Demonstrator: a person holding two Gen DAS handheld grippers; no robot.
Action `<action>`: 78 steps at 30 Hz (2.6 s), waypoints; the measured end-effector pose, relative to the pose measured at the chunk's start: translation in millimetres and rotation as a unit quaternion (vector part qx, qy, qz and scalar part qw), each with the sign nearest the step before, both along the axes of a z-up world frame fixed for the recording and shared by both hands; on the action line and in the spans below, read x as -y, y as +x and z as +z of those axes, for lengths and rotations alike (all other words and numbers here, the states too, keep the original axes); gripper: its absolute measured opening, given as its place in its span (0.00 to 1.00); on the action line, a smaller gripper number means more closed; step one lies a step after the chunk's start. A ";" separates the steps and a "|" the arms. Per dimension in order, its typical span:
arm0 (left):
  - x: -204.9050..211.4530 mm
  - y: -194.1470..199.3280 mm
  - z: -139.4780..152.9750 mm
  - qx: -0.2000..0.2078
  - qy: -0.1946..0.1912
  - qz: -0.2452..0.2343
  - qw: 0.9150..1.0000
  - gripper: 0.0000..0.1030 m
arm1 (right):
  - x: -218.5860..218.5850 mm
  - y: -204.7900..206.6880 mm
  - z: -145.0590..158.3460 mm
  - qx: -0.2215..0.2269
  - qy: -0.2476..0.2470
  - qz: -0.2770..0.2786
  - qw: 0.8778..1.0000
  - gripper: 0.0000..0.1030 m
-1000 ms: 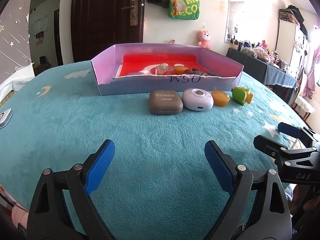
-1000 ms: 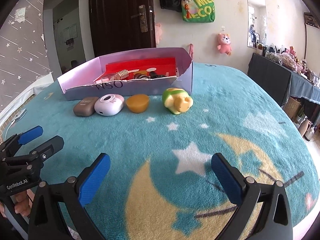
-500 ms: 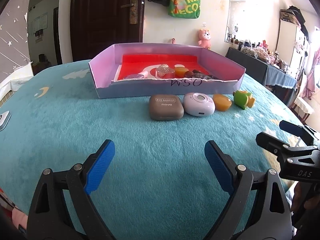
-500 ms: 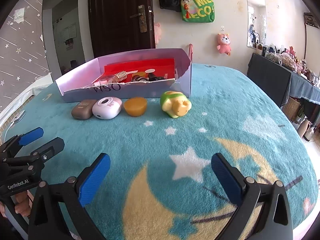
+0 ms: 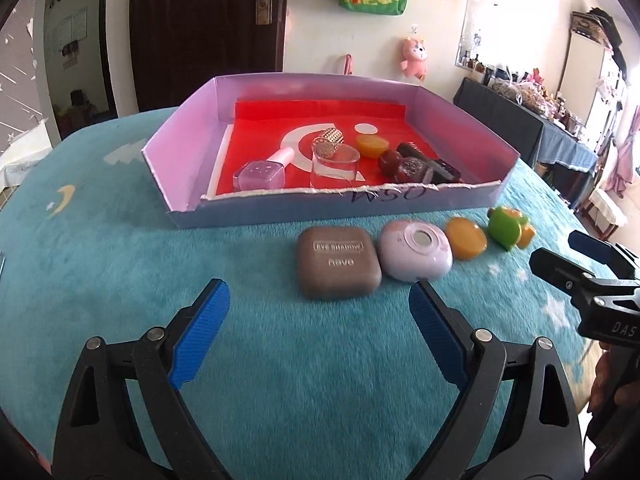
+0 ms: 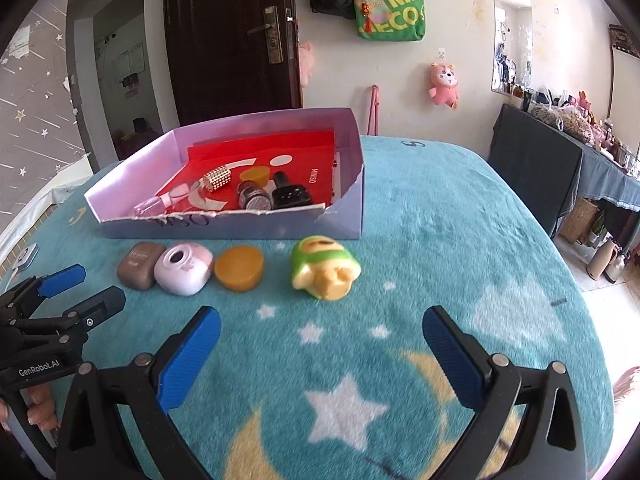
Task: Organize rigid objects
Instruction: 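Lift both tools out of the box back over the table, then grasp the brown eye shadow case with the left tool while the right tool grasps the green toy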
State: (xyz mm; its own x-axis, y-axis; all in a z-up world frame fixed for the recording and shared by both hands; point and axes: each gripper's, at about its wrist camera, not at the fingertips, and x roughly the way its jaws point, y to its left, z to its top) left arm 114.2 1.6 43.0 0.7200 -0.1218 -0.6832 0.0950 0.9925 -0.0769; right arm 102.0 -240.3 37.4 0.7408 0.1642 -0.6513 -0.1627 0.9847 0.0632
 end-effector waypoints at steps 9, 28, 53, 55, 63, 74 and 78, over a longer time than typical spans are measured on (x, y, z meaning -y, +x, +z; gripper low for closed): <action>6.4 23.4 -2.3 -0.024 0.030 -0.011 0.999 0.89 | 11.0 30.7 5.1 -0.019 -0.003 -0.009 1.000 1.00; -0.1 44.3 -8.2 -0.052 0.053 -0.016 0.997 0.90 | 12.0 63.9 -8.9 -0.064 -0.004 0.018 0.998 0.91; -1.4 47.8 -2.9 -0.052 0.016 -0.046 0.997 0.47 | 14.1 70.1 -14.7 -0.084 0.074 0.070 0.991 0.49; -0.7 43.6 1.7 -0.047 0.014 -0.052 0.997 0.47 | 12.3 64.8 -10.0 -0.073 0.072 0.071 0.992 0.49; 0.7 35.9 8.1 -0.037 0.015 -0.056 0.998 0.47 | 0.3 48.9 4.5 -0.054 0.062 0.090 0.993 0.49; -1.0 31.7 8.7 -0.037 0.016 -0.055 0.998 0.47 | -4.4 47.1 -0.8 -0.063 0.062 0.094 0.992 0.49; -1.7 30.7 10.7 -0.035 0.014 -0.057 0.998 0.47 | -4.4 46.9 -0.7 -0.063 0.061 0.093 0.992 0.49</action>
